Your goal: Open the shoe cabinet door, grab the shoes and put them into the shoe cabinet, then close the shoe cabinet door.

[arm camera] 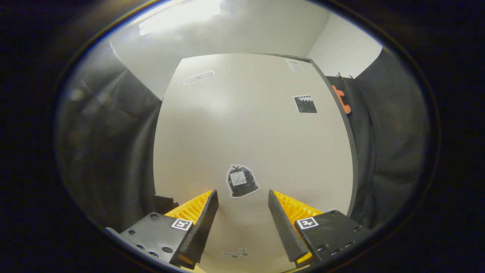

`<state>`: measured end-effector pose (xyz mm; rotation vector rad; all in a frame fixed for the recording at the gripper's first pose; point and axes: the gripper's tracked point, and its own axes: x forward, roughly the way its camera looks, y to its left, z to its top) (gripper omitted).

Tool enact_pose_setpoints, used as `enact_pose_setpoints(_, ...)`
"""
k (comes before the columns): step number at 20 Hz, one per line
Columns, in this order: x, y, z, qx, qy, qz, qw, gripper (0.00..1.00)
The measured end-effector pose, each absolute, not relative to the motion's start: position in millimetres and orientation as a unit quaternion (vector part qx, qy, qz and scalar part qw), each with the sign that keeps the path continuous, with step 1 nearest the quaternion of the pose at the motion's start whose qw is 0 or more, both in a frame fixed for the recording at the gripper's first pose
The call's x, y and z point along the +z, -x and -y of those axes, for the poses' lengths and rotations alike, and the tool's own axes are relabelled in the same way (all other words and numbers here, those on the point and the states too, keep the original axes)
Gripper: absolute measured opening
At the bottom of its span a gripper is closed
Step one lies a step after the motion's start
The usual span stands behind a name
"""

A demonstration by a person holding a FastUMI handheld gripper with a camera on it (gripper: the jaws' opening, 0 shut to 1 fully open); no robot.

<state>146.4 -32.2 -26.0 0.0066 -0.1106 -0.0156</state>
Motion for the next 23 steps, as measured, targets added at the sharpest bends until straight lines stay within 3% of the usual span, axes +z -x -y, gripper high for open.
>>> enact_pose_setpoints(14,-35.8,-154.7,27.4,0.007,0.003,0.039,0.999,0.86)
enact_pose_setpoints(23,-20.3,-122.8,81.2,0.030,0.010,0.040,0.999,0.88)
